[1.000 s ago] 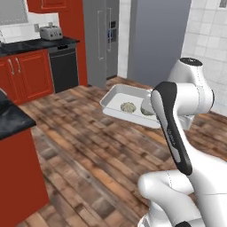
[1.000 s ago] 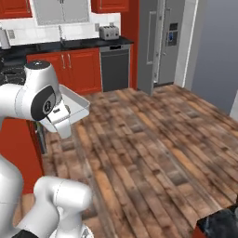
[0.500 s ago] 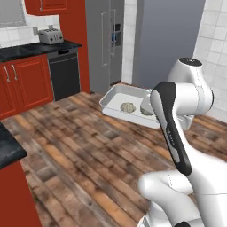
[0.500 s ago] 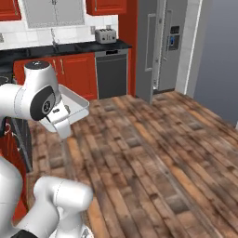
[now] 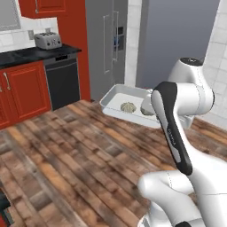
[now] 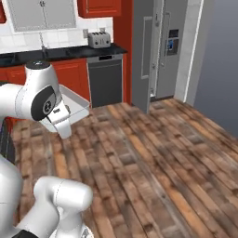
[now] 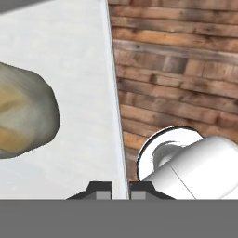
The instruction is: Place two dumplings into each of the tupperware containers and then place the containers in the fridge.
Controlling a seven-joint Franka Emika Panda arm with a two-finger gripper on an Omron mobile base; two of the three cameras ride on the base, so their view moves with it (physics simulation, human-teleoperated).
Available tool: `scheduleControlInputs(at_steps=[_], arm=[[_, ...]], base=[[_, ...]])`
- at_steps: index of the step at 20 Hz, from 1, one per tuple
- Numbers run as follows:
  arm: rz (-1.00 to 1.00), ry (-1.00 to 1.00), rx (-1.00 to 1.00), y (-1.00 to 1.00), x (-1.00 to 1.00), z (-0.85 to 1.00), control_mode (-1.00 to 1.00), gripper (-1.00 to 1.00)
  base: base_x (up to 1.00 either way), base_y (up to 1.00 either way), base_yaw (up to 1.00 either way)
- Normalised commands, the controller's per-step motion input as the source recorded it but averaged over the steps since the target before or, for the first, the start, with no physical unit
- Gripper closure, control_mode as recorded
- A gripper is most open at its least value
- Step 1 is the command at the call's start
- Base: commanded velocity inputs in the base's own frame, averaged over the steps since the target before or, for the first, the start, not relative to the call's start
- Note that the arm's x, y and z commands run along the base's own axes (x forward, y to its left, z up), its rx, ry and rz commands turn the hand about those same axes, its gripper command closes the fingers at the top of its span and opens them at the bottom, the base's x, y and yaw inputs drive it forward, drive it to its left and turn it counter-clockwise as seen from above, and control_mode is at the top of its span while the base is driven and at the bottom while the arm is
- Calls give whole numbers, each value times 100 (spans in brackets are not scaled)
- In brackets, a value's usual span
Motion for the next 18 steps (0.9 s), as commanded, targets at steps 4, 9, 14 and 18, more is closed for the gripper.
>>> scheduleControlInputs(at_steps=[4,9,14,18], arm=[[0,0,0,0,0,0,100,100],[0,0,0,0,0,0,100,100],[0,0,0,0,0,0,100,100],[0,0,0,0,0,0,100,100]], base=[[100,0,0],[100,-1,0],[100,-11,0],[100,-27,0]])
